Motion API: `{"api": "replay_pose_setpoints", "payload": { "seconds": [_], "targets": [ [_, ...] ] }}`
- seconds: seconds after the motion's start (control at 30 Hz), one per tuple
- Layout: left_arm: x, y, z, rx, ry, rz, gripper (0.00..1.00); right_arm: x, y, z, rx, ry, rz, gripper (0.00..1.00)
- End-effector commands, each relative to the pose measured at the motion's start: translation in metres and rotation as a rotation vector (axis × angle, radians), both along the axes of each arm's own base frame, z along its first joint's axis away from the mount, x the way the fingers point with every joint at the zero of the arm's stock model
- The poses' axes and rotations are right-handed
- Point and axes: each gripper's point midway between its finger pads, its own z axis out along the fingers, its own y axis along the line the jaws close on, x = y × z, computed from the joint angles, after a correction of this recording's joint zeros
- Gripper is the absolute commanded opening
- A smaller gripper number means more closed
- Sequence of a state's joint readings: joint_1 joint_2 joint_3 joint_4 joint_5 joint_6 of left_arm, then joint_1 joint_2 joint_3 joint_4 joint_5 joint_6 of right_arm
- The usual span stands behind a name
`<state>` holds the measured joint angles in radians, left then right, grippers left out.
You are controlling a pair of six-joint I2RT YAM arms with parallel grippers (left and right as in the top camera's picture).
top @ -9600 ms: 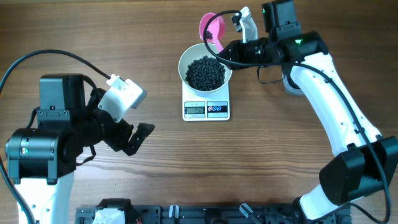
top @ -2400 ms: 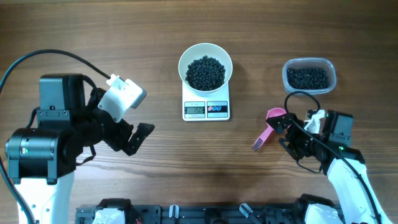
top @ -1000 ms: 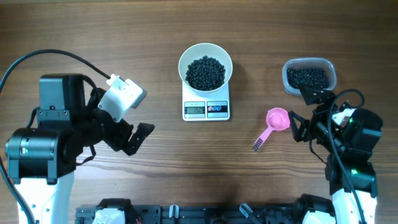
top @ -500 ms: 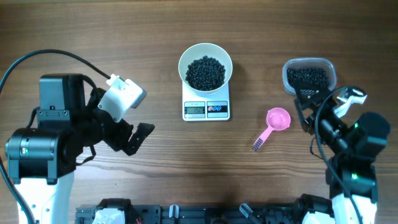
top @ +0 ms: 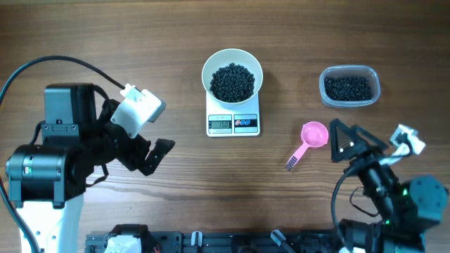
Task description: Scoop item into bowl and weigh 150g on scale
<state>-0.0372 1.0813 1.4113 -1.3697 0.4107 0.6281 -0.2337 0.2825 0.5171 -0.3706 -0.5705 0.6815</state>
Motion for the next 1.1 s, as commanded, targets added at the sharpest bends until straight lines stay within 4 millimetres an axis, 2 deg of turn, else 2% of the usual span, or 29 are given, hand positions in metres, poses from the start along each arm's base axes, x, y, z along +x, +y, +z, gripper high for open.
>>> {"api": "replay_pose_setpoints", "payload": {
  "seconds": [0.0,0.5,0.67,0.87,1.07],
  "targets": [
    [0.0,-0.001,0.005,-0.005,-0.022,-0.016,1.0,-0.01,-0.005,0.016,-0.161,-0.118,-0.036,1.0],
    [0.0,-0.001,0.005,-0.005,-0.022,-0.016,1.0,-0.03,-0.006,0.038,-0.323,-0.277,-0.088,1.0],
    [0.0,-0.001,0.005,-0.005,-0.022,-0.016,1.0,-0.036,-0.02,0.05,-0.336,-0.343,-0.195,1.0],
    [0.0,-0.001,0.005,-0.005,-0.022,-0.016,1.0,-0.032,-0.022,0.047,-0.342,-0.384,-0.214,1.0],
    [0.0,-0.001,0.005,-0.005,-0.022,-0.016,1.0,-0.023,-0.015,0.041,-0.414,-0.456,-0.188,1.0]
  ]
}}
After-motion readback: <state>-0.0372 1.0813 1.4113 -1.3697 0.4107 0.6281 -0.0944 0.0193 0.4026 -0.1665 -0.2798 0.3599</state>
